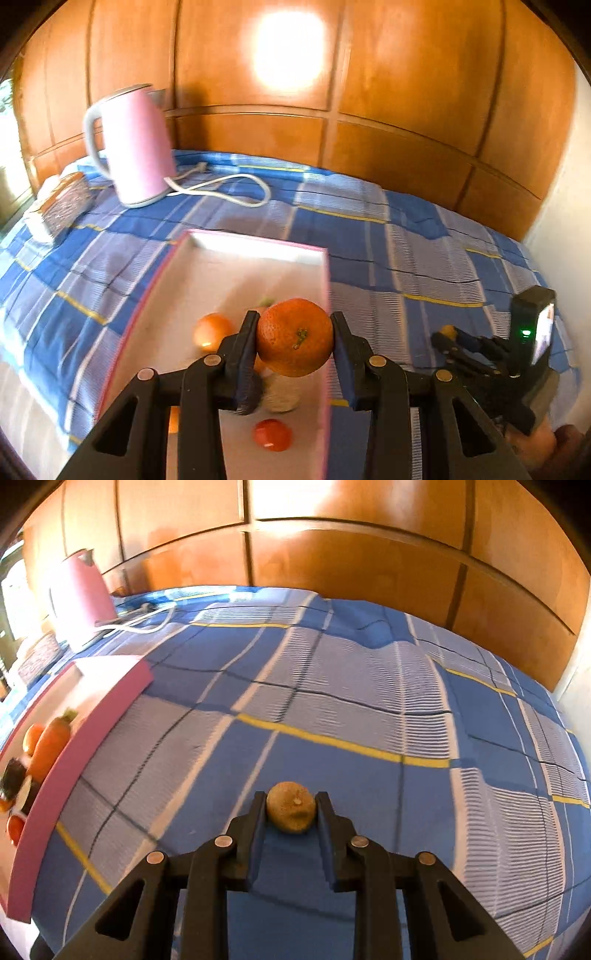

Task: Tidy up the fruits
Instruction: 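Carry the mandarin into the tray and open the left tool, then carry the yellow fruit into the tray and open the right tool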

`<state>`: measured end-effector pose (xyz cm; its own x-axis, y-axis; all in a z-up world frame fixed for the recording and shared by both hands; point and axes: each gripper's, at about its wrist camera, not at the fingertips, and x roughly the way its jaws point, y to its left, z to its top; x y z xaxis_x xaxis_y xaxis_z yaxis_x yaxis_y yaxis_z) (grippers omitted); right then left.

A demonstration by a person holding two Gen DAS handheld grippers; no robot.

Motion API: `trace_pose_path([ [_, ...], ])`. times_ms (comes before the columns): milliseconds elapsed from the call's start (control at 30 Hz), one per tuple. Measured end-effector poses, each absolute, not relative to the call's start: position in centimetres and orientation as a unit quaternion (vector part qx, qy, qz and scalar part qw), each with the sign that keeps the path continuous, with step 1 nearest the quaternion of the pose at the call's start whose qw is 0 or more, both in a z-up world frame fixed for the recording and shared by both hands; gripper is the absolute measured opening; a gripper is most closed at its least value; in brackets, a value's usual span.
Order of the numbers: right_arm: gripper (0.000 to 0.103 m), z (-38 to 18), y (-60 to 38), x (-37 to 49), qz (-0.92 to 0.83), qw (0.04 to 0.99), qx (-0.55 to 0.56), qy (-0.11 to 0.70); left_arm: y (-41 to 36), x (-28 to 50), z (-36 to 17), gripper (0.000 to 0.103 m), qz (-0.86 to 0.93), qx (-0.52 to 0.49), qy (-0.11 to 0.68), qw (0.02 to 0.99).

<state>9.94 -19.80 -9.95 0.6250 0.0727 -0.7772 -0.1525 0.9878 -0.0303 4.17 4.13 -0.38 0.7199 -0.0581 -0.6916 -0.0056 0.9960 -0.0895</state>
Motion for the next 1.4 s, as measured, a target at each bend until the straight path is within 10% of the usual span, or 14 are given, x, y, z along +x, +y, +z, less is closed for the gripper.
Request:
trace_pose_path([
  [1400, 0.026, -10.2, -19.2, 9.5, 0.058, 0.904, -0.062, 0.419, 12.0, 1.9, -2.3, 0.049, 0.083, -0.084, 0.371, 0.921],
])
